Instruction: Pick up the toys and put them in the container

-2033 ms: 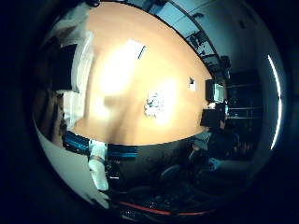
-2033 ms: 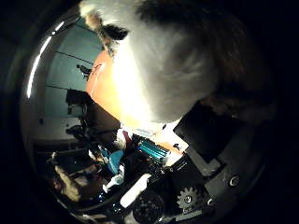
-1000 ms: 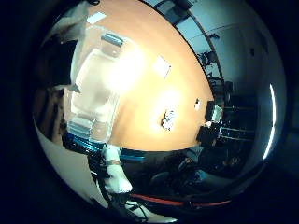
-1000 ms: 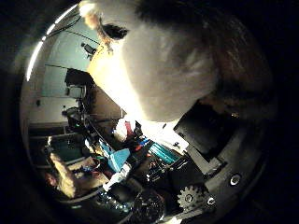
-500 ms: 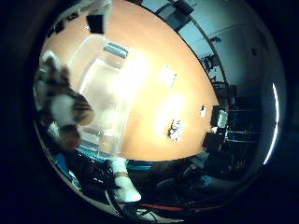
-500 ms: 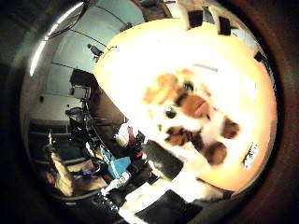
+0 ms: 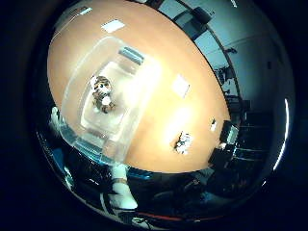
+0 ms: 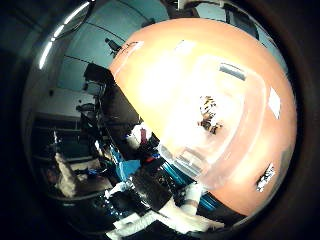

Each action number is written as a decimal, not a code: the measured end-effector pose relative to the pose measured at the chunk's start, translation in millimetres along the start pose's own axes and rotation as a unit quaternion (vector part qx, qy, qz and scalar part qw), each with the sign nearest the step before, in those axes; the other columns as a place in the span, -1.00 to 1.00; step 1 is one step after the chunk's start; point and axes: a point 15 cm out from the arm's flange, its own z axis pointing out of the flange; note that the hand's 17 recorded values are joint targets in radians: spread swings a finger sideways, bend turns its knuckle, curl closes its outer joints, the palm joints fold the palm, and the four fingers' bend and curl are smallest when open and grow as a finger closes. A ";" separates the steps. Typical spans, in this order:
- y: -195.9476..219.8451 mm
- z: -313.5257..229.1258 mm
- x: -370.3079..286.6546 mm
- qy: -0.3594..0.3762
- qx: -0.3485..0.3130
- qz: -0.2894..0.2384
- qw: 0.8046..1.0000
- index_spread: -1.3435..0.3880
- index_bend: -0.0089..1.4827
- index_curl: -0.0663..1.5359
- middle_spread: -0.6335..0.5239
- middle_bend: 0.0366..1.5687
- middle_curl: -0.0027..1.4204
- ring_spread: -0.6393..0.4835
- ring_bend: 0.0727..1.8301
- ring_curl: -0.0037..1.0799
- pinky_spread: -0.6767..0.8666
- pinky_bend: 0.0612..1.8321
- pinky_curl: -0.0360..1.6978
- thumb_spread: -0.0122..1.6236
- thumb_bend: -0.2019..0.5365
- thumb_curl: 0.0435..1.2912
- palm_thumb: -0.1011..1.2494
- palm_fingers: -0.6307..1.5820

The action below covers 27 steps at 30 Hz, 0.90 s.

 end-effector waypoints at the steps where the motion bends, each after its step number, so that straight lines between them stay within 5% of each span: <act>1: 8.4 -2.2 8.6 0.002 -0.005 0.005 1.000 0.07 -0.79 -0.61 0.20 -0.80 -0.55 0.47 -0.67 -0.50 0.46 -0.47 -0.47 0.33 -0.52 -0.67 -0.38 -0.45; 17: 176.2 -51.2 215.2 0.092 -0.033 0.128 0.987 0.10 -0.79 -0.62 0.18 -0.79 -0.54 0.48 -0.69 -0.51 0.43 -0.47 -0.57 0.30 -0.52 -0.67 -0.43 -0.41; 27: 297.1 -12.2 359.1 0.113 -0.077 0.247 0.959 0.12 -0.78 -0.61 0.22 -0.79 -0.54 0.50 -0.73 -0.52 0.43 -0.48 -0.60 0.29 -0.52 -0.67 -0.46 -0.42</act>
